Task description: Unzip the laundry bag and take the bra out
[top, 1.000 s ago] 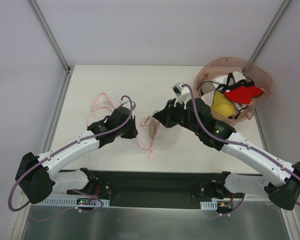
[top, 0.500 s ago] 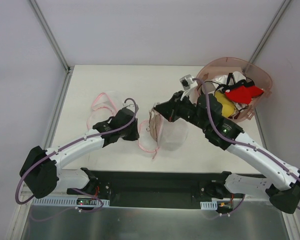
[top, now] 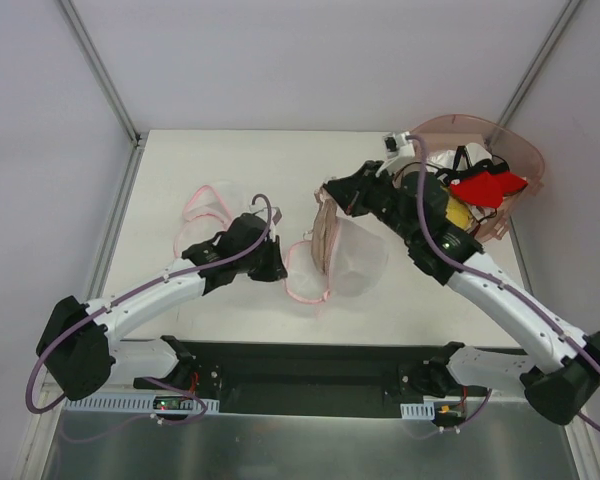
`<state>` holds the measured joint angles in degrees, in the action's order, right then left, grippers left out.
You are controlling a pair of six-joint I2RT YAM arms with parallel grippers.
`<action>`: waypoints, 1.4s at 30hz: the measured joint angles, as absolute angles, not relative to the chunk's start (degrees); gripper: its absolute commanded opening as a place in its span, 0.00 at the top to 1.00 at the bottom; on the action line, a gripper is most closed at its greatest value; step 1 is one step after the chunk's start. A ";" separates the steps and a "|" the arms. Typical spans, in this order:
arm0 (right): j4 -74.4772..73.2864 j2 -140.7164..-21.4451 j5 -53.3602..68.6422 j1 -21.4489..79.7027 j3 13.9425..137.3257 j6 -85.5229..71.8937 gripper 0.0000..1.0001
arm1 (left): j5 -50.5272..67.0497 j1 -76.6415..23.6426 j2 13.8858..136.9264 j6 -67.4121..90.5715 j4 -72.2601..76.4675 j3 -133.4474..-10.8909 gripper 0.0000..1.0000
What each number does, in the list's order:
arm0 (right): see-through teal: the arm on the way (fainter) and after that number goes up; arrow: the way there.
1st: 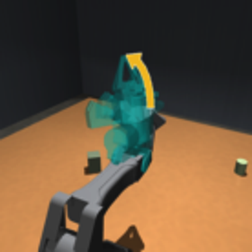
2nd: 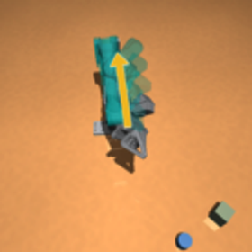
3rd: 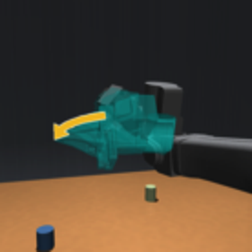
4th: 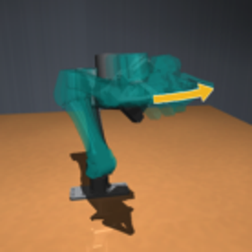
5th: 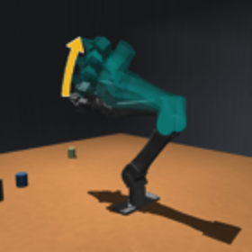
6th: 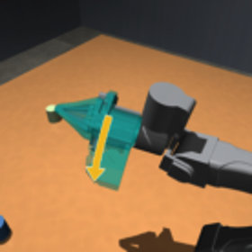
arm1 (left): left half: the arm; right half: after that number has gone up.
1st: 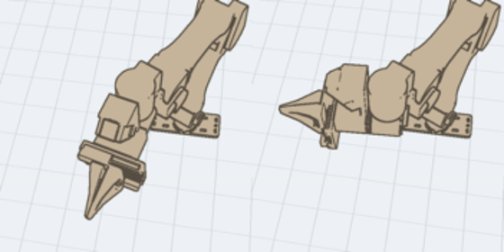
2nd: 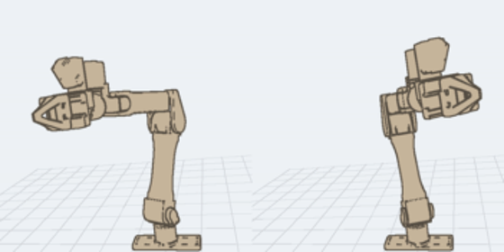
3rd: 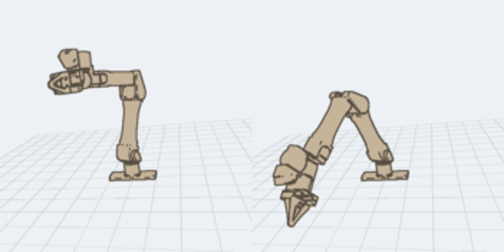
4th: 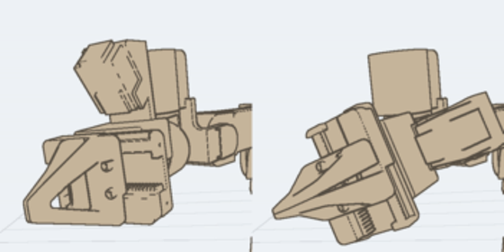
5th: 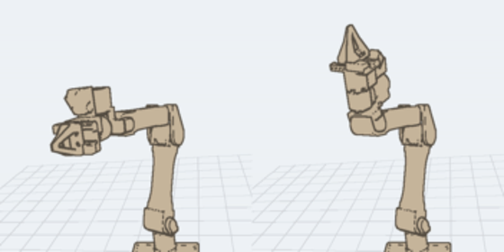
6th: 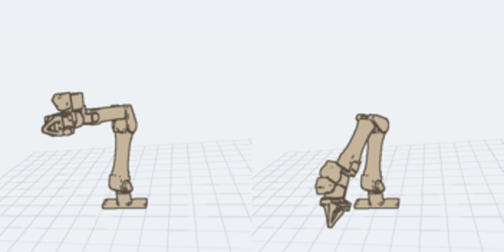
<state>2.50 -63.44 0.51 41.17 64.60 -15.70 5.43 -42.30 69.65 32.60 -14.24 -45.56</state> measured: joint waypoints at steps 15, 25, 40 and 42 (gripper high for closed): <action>2.57 -65.78 3.18 43.81 63.90 -20.47 0.99 | 7.86 -45.78 64.99 35.57 -13.89 -50.70 1.00; 0.01 -51.88 -2.92 39.57 69.30 -13.67 0.99 | 5.67 -45.78 66.63 35.38 -14.00 -48.90 1.00; -8.67 -62.02 -10.24 9.61 81.65 -4.21 0.99 | 2.11 -42.68 62.43 31.92 -18.39 -54.17 1.00; -8.36 -64.62 -10.92 6.26 82.81 -3.92 0.99 | 0.91 -41.41 61.65 30.44 -19.38 -56.45 1.00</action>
<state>-8.36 -64.62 -10.92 6.26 82.81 -3.92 0.91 -41.41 61.65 30.44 -19.38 -56.45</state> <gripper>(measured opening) 0.056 0.009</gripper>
